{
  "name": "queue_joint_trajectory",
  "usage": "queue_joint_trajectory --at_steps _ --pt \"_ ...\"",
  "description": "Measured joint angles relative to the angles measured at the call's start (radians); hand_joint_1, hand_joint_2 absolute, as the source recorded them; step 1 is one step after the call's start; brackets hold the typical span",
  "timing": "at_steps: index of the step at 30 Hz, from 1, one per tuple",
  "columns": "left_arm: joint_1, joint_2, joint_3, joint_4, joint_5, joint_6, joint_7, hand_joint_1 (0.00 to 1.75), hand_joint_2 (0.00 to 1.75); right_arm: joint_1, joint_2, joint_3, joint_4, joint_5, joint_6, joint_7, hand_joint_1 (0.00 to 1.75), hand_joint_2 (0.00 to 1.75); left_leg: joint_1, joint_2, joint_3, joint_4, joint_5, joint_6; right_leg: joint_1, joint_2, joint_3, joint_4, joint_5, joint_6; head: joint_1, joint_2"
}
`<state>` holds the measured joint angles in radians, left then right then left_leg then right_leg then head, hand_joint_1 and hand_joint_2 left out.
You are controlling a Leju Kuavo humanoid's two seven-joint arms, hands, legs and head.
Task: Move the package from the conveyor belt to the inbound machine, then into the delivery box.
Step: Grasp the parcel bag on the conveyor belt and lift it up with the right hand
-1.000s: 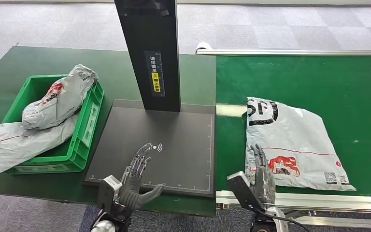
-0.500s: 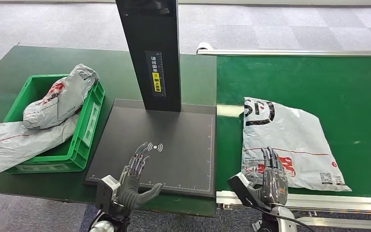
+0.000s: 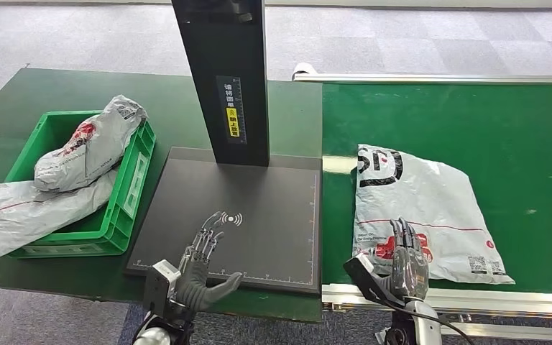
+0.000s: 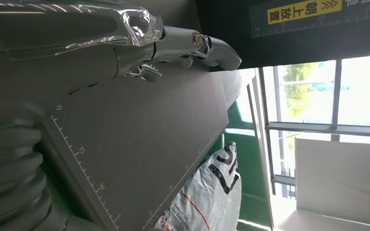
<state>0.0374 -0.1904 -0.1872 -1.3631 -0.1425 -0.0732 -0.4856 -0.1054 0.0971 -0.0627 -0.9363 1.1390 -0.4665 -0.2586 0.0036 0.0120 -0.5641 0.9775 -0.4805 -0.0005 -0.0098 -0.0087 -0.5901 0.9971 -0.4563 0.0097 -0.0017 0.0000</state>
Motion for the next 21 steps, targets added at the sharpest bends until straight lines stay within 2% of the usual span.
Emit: queue_joint_trajectory --at_steps 7,16,21 --pt "-0.014 0.000 -0.002 0.008 -0.011 0.000 0.004 0.00 1.75 -0.053 0.004 -0.008 0.148 -0.037 -0.014 -0.029 0.00 1.75 0.000 0.000 0.000 0.000 0.000 0.000 0.000 0.000 0.000 0.000 0.000 0.000 0.000 0.000" --pt "-0.020 0.000 -0.002 0.010 -0.020 -0.002 0.014 0.00 1.75 -0.092 0.008 -0.025 0.266 -0.099 -0.021 -0.073 0.00 1.75 0.000 0.000 0.000 0.000 0.000 0.000 0.000 0.000 0.000 0.000 0.000 0.000 0.000 0.000" --pt "-0.019 0.000 -0.002 0.010 -0.030 -0.009 0.022 0.00 1.75 -0.115 0.013 -0.044 0.345 -0.132 -0.066 -0.096 0.00 1.75 0.000 0.000 0.000 0.000 0.000 0.000 0.000 0.000 0.000 0.000 0.000 0.000 0.000 0.000"
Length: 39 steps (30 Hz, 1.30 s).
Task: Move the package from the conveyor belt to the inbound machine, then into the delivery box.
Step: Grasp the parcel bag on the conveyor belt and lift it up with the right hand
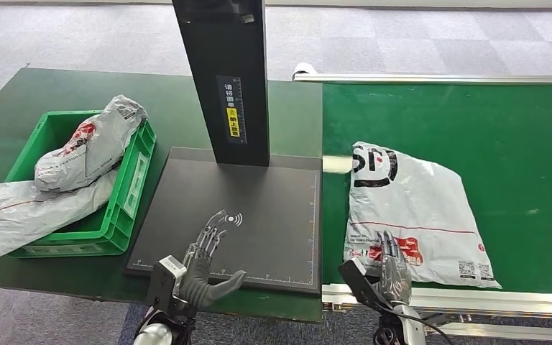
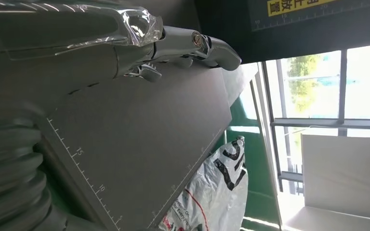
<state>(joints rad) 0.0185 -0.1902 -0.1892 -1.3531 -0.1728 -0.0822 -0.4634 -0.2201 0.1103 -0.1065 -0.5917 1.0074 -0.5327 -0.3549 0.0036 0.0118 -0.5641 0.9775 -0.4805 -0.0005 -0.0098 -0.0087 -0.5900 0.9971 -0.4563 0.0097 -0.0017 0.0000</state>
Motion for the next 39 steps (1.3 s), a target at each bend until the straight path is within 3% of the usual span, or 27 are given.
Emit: queue_joint_trajectory --at_steps 7,8,11,12,30,34,39 --pt "0.003 0.002 0.000 0.000 -0.004 0.000 0.003 0.00 1.75 -0.024 -0.006 -0.034 0.055 -0.001 -0.052 0.041 0.00 1.75 0.000 0.000 0.001 0.000 0.000 0.000 0.000 -0.001 0.001 0.000 0.000 0.000 0.000 0.000" --pt "0.003 0.003 0.000 0.000 -0.004 0.000 0.003 0.00 1.75 -0.027 -0.009 -0.040 0.060 -0.004 -0.052 0.041 0.07 1.75 0.000 0.000 0.001 0.000 0.000 0.000 0.000 -0.001 0.001 0.000 0.000 0.000 0.000 0.000" --pt "0.004 0.006 0.000 0.000 -0.004 0.000 0.003 0.00 1.75 -0.033 -0.016 -0.054 0.071 -0.008 -0.053 0.040 1.37 1.75 0.000 0.000 0.003 0.000 0.000 0.000 0.000 -0.001 0.003 0.000 0.000 0.000 0.000 0.000" --pt "0.004 0.006 0.000 0.000 -0.004 0.000 0.003 0.00 1.75 -0.034 -0.017 -0.058 0.074 -0.008 -0.053 0.040 1.74 1.75 0.000 0.000 0.003 0.000 0.000 0.000 0.000 -0.001 0.004 0.000 0.000 0.000 0.000 0.000" --pt "0.003 0.009 0.000 0.000 -0.005 0.009 0.006 0.00 1.75 -0.038 -0.011 -0.102 0.065 -0.071 0.003 -0.060 1.75 1.75 0.000 0.000 0.005 0.000 0.000 0.000 0.000 -0.001 0.005 0.000 0.000 0.000 0.000 0.000" --pt "0.004 0.009 0.001 0.000 -0.004 0.018 0.006 0.00 1.75 -0.007 0.014 -0.110 -0.001 -0.150 0.052 -0.121 1.75 1.75 0.000 0.000 0.005 0.000 0.000 0.000 0.000 -0.001 0.005 0.000 0.000 0.000 0.000 0.000" --pt "0.005 0.009 0.003 0.000 -0.004 0.021 0.006 0.00 1.75 0.049 0.044 -0.112 -0.128 -0.200 0.094 -0.138 1.75 1.75 0.000 0.000 0.005 0.000 0.000 0.000 0.000 -0.001 0.005 0.000 0.000 0.000 0.000 0.000"
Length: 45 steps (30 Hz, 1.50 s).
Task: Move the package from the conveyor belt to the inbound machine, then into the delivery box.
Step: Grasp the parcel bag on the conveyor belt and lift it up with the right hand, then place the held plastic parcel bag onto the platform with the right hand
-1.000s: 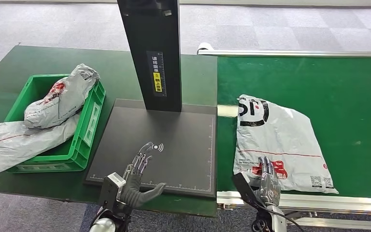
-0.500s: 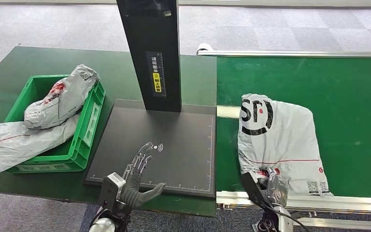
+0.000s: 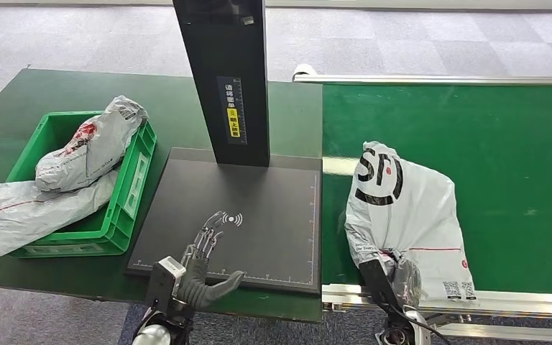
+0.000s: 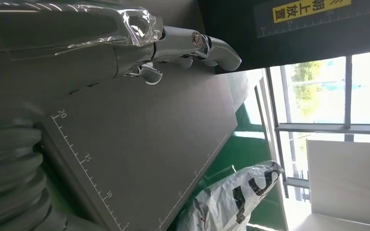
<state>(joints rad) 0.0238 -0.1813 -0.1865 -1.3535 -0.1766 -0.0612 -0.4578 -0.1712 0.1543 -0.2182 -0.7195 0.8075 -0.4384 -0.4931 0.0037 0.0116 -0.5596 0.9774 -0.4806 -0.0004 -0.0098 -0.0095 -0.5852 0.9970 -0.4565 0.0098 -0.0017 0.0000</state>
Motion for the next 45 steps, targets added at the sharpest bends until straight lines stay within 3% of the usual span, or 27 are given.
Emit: queue_joint_trajectory --at_steps 4,11,15,18,31,39,45 --pt "0.003 0.001 0.002 -0.003 0.000 0.013 -0.005 0.00 1.75 0.061 0.014 0.006 -0.138 -0.049 0.012 -0.017 1.75 1.75 0.000 -0.001 0.000 0.000 0.000 0.000 0.000 -0.001 0.000 0.000 0.000 0.000 0.000 0.000" --pt "0.018 0.010 0.036 -0.041 -0.004 0.050 -0.045 0.00 1.75 0.212 0.007 0.080 -0.653 -0.131 0.117 -0.008 1.75 1.75 0.000 0.000 -0.002 0.000 0.000 0.000 0.000 0.000 -0.001 0.000 0.000 0.000 0.000 0.000" --pt "0.010 0.014 0.078 -0.068 -0.015 0.074 -0.065 0.00 1.75 0.210 -0.014 0.159 -0.848 -0.171 0.221 -0.004 1.75 1.75 0.000 0.000 -0.001 0.000 0.000 0.000 0.000 0.000 -0.001 0.000 0.000 0.000 0.000 0.000" --pt "0.006 0.016 0.105 -0.089 -0.019 0.078 -0.068 0.00 1.75 0.198 -0.026 0.215 -0.921 -0.184 0.246 -0.002 1.75 1.75 0.000 0.000 0.000 0.000 0.001 -0.001 0.000 0.000 0.000 0.000 0.000 0.000 0.000 0.000" --pt "0.006 0.016 0.140 -0.119 -0.022 0.078 -0.069 0.00 1.75 0.193 -0.049 0.276 -1.010 -0.192 0.250 -0.001 1.75 1.75 0.000 0.000 0.000 0.000 0.000 -0.001 0.000 0.000 0.000 0.000 0.000 0.000 0.000 0.000" --pt "-0.004 0.020 0.201 -0.154 -0.027 0.113 -0.081 0.00 1.75 0.139 -0.058 0.388 -0.981 -0.310 0.419 0.000 1.75 1.75 0.001 0.000 0.000 0.000 0.001 -0.001 0.001 0.000 0.000 0.001 0.000 0.000 0.000 0.000" --pt "0.004 0.025 0.273 -0.195 -0.044 0.124 -0.088 0.00 1.75 0.126 -0.057 0.512 -0.844 -0.463 0.511 0.011 1.75 1.75 0.002 0.000 0.000 0.000 0.001 -0.001 0.002 0.000 0.000 0.001 -0.001 -0.002 0.000 0.000"
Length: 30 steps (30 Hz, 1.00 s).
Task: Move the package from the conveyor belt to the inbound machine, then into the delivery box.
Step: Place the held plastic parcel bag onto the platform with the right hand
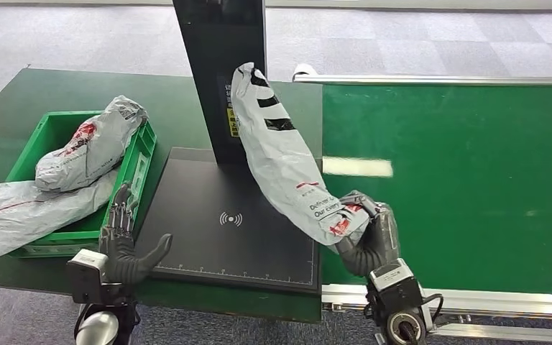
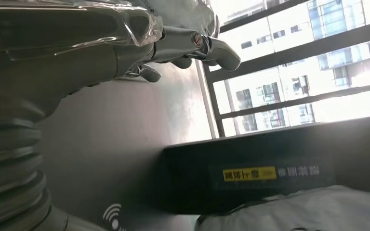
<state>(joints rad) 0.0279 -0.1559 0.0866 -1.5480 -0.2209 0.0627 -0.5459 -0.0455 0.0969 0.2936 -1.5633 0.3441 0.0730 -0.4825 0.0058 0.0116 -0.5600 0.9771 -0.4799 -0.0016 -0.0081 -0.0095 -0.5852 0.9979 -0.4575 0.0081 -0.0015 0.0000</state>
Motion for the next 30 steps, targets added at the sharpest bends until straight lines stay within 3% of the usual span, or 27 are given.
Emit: queue_joint_trajectory --at_steps 5,12,29,30 --pt "0.006 0.007 0.043 -0.019 -0.019 0.015 -0.011 0.00 1.75 -0.005 0.022 0.088 0.217 -0.124 0.101 -0.009 1.75 1.75 0.000 0.000 0.000 0.000 -0.001 -0.001 0.000 0.000 0.000 0.000 -0.001 -0.001 0.000 0.000" --pt "0.016 0.014 0.081 -0.032 -0.020 0.020 -0.012 0.00 1.75 -0.046 0.067 0.158 0.474 -0.144 0.115 -0.035 1.75 1.75 0.001 0.000 0.000 0.000 -0.001 -0.001 0.001 0.000 0.000 0.000 -0.001 -0.001 0.000 0.000" --pt "0.024 0.018 0.101 -0.034 -0.020 0.024 -0.013 0.00 1.75 -0.081 0.084 0.180 0.589 -0.149 0.116 -0.040 1.75 1.75 0.001 0.000 0.000 0.000 -0.001 -0.001 0.001 0.000 0.000 0.000 -0.001 -0.002 0.000 0.000" --pt "0.026 0.019 0.102 -0.035 -0.020 0.027 -0.013 0.00 1.75 -0.083 0.084 0.180 0.589 -0.149 0.117 -0.040 1.31 1.75 0.001 0.000 0.000 0.000 -0.001 -0.001 0.001 0.000 0.000 0.000 -0.001 -0.002 0.000 0.000"
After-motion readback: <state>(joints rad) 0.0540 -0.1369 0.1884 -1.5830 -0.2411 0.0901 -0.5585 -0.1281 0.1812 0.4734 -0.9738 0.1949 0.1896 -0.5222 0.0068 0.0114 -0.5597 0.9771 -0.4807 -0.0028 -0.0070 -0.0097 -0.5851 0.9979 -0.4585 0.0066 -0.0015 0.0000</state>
